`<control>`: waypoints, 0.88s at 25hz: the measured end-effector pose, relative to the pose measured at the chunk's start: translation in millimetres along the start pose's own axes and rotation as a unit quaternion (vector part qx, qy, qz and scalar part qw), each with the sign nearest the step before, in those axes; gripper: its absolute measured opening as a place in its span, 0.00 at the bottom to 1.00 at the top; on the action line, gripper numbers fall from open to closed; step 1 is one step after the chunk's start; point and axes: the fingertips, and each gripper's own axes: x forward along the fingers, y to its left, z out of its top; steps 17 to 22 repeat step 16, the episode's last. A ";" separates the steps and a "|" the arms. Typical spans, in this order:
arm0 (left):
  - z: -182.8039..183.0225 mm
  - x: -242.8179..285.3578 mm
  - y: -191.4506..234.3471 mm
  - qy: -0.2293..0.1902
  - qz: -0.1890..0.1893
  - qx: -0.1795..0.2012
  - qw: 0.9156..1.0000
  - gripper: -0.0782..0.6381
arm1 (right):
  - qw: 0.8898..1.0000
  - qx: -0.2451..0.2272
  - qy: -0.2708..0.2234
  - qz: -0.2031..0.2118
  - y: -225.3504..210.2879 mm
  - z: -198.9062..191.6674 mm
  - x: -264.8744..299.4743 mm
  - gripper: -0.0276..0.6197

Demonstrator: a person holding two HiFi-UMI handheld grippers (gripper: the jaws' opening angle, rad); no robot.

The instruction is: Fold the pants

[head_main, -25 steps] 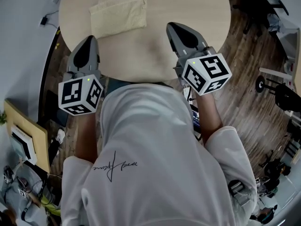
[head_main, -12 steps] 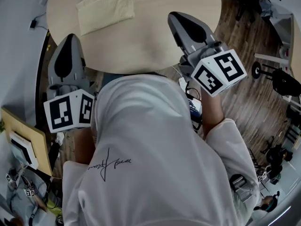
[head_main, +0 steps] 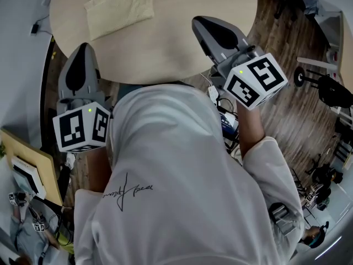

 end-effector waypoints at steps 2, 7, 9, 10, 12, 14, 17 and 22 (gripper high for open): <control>-6.5 1.3 5.6 0.008 0.012 0.000 1.000 0.14 | 1.000 -0.009 0.012 -0.004 -1.9 -5.5 2.8 0.04; -18.2 6.3 7.4 0.026 0.017 -0.005 1.000 0.14 | 0.999 -0.014 0.029 -0.006 -9.5 -12.8 4.5 0.04; -20.1 7.4 6.7 0.029 0.014 -0.008 0.999 0.14 | 0.999 -0.016 0.033 -0.003 -9.8 -13.6 5.4 0.04; -21.3 8.0 6.0 0.030 0.012 -0.010 0.999 0.14 | 0.999 -0.015 0.035 -0.001 -9.7 -14.4 5.6 0.04; -23.9 9.8 4.2 0.032 0.008 -0.012 0.999 0.14 | 0.999 -0.013 0.039 -0.001 -10.2 -16.5 6.2 0.04; -26.7 11.5 1.6 0.037 0.001 -0.009 0.999 0.14 | 0.999 -0.014 0.043 -0.003 -11.1 -19.7 7.1 0.04; -29.7 12.6 -2.4 0.044 -0.012 -0.004 0.999 0.14 | 0.999 -0.015 0.048 -0.006 -11.4 -23.5 8.0 0.04; -29.7 12.6 -2.4 0.044 -0.012 -0.004 0.999 0.14 | 0.999 -0.015 0.048 -0.006 -11.4 -23.5 8.0 0.04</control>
